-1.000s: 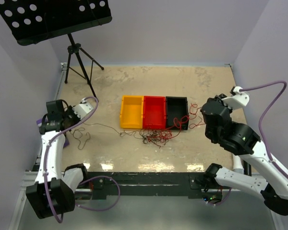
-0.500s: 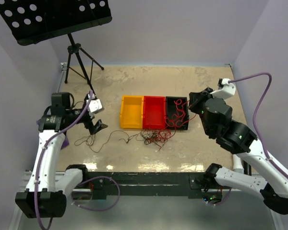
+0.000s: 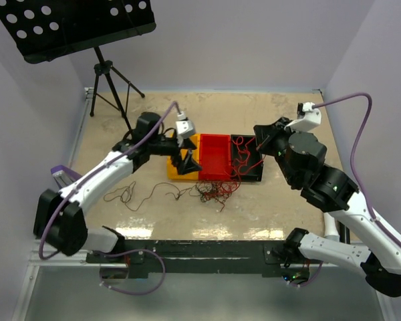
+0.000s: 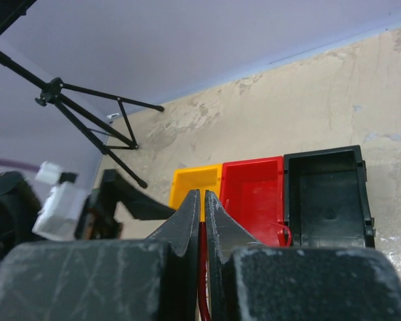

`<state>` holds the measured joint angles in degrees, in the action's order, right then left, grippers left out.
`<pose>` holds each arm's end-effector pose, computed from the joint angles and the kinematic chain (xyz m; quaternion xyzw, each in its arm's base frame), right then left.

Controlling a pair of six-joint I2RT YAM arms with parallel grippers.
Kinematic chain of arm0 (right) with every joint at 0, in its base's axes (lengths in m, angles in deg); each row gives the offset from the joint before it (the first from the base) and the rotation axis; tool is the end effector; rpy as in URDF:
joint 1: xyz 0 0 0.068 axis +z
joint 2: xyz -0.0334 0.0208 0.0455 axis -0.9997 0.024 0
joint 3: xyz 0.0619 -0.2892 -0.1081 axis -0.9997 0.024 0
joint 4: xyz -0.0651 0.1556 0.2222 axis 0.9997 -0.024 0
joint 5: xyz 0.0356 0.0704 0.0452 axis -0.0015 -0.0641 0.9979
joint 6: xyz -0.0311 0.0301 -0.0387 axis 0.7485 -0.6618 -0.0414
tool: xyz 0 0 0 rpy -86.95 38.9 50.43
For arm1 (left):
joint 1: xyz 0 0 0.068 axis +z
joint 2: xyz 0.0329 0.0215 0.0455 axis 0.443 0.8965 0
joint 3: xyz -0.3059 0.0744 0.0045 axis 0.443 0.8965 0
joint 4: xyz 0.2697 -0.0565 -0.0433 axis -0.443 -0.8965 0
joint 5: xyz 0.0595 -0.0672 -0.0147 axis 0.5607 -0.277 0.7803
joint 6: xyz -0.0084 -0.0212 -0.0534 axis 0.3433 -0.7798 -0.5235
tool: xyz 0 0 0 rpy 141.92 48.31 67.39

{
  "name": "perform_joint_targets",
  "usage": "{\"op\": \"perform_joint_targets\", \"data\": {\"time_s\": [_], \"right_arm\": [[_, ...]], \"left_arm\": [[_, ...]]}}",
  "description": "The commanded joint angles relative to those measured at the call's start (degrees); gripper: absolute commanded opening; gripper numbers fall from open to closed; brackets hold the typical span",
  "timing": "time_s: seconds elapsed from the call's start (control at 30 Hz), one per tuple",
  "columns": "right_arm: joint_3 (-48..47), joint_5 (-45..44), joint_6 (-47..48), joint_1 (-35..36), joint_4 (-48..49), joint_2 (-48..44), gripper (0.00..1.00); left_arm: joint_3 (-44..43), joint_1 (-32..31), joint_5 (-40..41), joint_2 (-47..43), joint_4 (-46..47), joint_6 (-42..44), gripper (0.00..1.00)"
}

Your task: Untangle the cables

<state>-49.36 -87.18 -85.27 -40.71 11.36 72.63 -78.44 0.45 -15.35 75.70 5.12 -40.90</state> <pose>0.1301 0.1064 0.4837 0.1406 0.7329 0.2401 0.6208 0.2603 -0.1607 0.3297 0.4463 0.6861 -0.4105 0.4020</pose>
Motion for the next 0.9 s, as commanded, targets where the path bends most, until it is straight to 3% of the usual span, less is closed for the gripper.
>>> {"op": "perform_joint_targets", "data": {"time_s": [0.0, 0.17, 0.33, 0.63, 0.87], "right_arm": [[-2.96, 1.84, 1.24, -0.20, 2.72, 0.18, 0.00], [-3.75, 1.83, 0.36, -0.20, 1.23, 0.09, 0.00], [-5.07, 2.36, 0.63, -0.20, -0.53, 0.18, 0.00], [-6.56, 5.61, 0.01, -0.20, -0.53, -1.31, 0.00], [-5.42, 9.21, -1.30, -0.20, 0.00, -3.77, 0.00]], "left_arm": [[-11.31, -10.18, 5.52, 8.27, -1.29, -0.11, 1.00], [-12.99, -10.80, 1.24, 13.72, 6.97, -5.93, 1.00], [-12.99, -11.50, -9.66, 18.64, 13.20, -7.85, 1.00], [-15.63, -14.85, -12.57, 25.06, 18.84, -11.02, 1.00], [-14.58, -14.50, -12.39, 26.65, 24.29, -18.40, 1.00]]}}
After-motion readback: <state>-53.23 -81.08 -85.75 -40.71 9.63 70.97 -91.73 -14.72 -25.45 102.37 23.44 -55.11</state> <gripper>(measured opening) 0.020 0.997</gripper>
